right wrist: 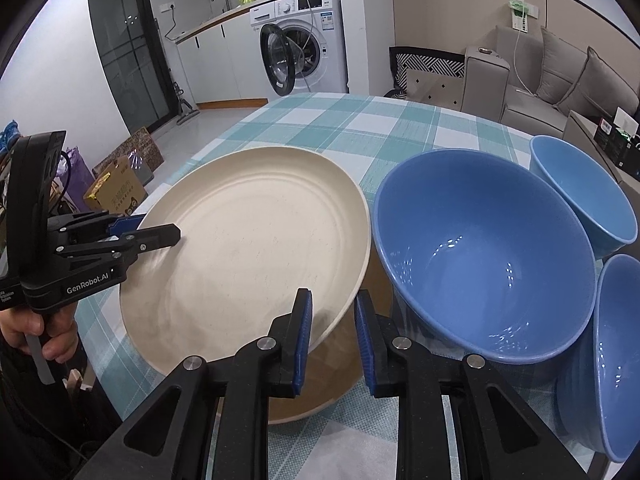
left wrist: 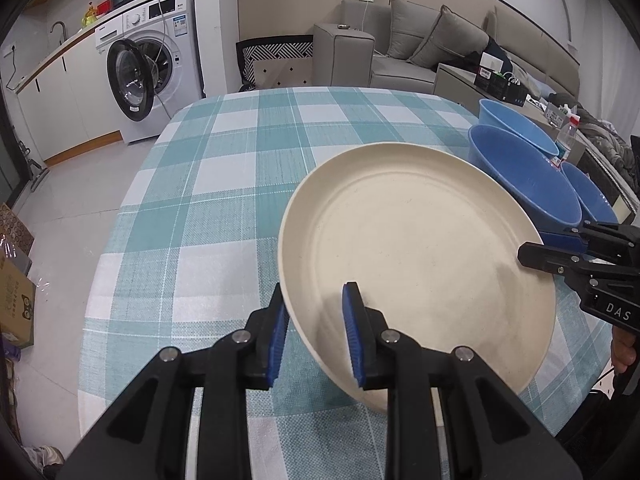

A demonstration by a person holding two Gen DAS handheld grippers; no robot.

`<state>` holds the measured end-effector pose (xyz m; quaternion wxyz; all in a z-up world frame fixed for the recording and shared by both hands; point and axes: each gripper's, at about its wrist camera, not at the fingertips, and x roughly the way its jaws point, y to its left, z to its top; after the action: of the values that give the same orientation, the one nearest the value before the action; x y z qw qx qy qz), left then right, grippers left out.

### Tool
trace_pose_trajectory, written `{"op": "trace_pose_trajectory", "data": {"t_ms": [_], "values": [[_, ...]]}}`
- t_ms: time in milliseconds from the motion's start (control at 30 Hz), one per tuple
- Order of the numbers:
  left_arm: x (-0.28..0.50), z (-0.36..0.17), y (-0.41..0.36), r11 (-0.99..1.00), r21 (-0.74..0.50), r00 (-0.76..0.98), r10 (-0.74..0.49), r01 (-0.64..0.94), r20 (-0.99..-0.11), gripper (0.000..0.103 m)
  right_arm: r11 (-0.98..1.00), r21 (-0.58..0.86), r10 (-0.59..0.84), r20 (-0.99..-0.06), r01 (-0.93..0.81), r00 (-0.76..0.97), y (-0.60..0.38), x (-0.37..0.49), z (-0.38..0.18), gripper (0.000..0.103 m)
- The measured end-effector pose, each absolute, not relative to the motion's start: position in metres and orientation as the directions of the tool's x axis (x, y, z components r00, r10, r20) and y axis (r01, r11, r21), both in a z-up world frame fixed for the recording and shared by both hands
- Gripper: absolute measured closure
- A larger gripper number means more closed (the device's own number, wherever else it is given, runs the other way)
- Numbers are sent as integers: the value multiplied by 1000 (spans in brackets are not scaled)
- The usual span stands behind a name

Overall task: Organize plates and bowls
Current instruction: 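Lower the held plate onto the stacked cream plates and open both grippers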

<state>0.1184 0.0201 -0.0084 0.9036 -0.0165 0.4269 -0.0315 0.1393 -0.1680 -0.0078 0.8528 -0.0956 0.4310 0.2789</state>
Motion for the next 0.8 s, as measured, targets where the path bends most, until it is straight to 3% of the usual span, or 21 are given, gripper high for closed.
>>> {"op": "trace_pose_trajectory", "data": {"t_ms": [800], "values": [[120, -23, 8, 997, -35, 598, -71, 71, -798, 77, 792, -21, 333, -823, -610, 461, -169, 130, -18, 76]]}}
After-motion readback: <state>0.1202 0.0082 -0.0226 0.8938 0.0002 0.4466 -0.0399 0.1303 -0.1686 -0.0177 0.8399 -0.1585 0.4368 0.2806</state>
